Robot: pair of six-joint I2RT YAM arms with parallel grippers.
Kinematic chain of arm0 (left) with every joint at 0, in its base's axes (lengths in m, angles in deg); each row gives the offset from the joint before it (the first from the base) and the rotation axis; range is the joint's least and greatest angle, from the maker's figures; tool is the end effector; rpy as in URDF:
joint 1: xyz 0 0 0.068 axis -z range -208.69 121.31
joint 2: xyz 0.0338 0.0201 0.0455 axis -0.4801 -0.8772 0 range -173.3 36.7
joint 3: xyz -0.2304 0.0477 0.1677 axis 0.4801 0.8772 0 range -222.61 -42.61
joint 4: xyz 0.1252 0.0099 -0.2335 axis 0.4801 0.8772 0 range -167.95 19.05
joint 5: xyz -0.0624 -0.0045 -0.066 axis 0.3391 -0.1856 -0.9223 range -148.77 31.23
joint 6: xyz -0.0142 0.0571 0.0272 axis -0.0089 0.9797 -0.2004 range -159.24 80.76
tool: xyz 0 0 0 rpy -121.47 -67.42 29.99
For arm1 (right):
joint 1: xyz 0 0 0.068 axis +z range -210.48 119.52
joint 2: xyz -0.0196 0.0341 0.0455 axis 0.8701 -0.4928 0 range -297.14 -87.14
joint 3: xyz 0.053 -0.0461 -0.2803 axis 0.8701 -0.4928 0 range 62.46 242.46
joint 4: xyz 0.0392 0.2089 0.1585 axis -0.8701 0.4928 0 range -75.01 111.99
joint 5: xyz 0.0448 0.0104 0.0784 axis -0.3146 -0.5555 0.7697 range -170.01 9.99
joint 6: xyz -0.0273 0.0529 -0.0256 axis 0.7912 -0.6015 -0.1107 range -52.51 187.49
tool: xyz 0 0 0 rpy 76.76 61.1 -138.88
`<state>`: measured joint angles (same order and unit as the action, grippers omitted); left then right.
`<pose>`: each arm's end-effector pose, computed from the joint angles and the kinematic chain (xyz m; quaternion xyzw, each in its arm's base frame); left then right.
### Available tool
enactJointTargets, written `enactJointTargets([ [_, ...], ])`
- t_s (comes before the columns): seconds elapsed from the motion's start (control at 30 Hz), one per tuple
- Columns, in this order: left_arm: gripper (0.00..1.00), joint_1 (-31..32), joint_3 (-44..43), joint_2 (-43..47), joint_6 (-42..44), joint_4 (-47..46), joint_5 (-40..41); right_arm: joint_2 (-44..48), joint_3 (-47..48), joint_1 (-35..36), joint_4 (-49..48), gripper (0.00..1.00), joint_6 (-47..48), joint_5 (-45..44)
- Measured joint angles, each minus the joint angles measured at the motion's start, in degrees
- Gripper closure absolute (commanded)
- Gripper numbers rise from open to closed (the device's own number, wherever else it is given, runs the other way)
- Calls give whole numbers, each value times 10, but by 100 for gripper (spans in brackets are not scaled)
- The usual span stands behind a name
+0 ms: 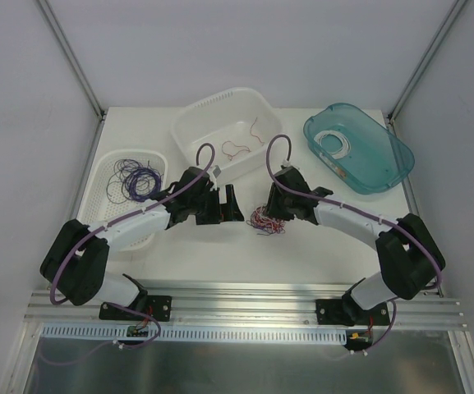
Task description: Untangle the cables
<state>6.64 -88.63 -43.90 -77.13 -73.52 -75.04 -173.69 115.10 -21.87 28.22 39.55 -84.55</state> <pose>0.2434 -0.1900 0.2213 0.0410 0.8947 -0.3566 0.2659 0.2586 0.2014 0.2134 -0.0720 0.9275 0.1695 0.3254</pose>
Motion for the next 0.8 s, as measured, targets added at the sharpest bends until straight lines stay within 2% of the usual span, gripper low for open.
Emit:
enactJointTargets([
  [0.1,2,0,1,0,0,0,0,-1,-9,-4,-9,75,-6,5],
  [0.13,2,0,1,0,0,-1,0,-2,-10,-5,-9,83,-7,6],
  [0.23,1,0,1,0,0,-2,0,-2,-10,-5,-11,93,-10,6],
  [0.33,1,0,1,0,0,-3,-1,2,-7,-4,-2,99,-1,2],
  [0.53,2,0,-1,-1,0,-9,-12,45,65,12,77,99,47,-26],
  [0.8,3,3,-15,-22,-2,-53,-37,115,158,33,115,99,88,-33],
])
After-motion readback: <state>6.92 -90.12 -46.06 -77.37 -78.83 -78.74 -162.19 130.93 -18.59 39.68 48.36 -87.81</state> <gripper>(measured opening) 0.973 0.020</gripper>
